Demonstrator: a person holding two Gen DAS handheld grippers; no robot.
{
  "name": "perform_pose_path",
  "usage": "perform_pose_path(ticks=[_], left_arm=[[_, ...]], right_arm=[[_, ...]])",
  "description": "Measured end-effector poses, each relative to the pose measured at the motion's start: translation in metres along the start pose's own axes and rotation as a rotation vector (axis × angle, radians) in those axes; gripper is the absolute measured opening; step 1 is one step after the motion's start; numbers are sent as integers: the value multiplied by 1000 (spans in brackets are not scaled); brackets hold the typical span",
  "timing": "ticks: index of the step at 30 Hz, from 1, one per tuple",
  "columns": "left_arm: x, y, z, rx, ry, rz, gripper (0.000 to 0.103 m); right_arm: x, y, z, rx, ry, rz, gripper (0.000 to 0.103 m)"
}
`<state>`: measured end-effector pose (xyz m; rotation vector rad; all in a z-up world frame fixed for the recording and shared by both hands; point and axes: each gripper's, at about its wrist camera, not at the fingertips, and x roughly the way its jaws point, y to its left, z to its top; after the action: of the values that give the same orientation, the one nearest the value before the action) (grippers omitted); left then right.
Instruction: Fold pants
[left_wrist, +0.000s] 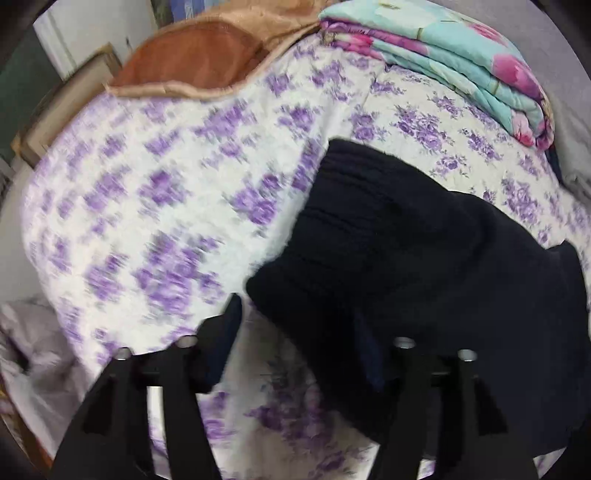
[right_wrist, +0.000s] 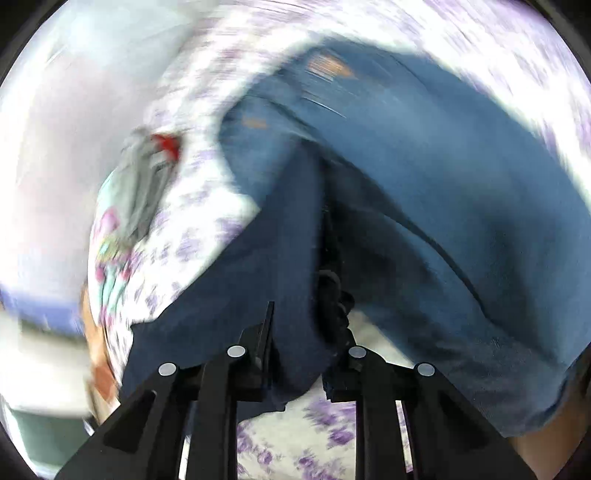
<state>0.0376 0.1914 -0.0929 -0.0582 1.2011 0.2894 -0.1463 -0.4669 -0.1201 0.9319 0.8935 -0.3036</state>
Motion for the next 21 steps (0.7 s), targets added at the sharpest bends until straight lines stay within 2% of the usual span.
perform_pose_path(ticks=[3, 6, 8, 11, 13, 14, 15, 16, 17, 19, 20, 21], left_arm=[[-23, 7, -2, -4, -55, 1, 65], [-44, 9, -4, -23, -121, 2, 72], [-55, 3, -5, -13, -152, -28, 77], [-56, -11, -9, 8, -147, -50, 78], [-54, -20, -13, 5, -132, -75, 78], [-52, -24, -15, 6, -126, -85, 78], [-52, -28, -17, 12, -121, -93, 78], [-54, -33, -20, 30, -120, -103, 78], [-56, -36, -23, 46, -125, -111, 78], [-61, -40, -30, 74, -137, -121, 78], [-62, -42, -33, 84, -137, -124, 78], [-64, -47, -36, 103, -137, -131, 78]], right_arm=[[-18, 73, 2, -283, -19, 59, 20], [-7, 146, -13, -541, 50, 161, 21], [17, 192, -33, -694, 110, 213, 21], [82, 243, -72, -822, 267, 294, 23], [140, 259, -105, -864, 403, 284, 47], [169, 266, -118, -882, 463, 235, 63], [193, 265, -127, -890, 514, 160, 66], [211, 261, -131, -837, 591, 131, 66], [209, 258, -125, -777, 592, 160, 67], [193, 248, -104, -655, 637, 294, 65], [180, 240, -90, -606, 628, 335, 65], [162, 229, -72, -575, 575, 355, 65]])
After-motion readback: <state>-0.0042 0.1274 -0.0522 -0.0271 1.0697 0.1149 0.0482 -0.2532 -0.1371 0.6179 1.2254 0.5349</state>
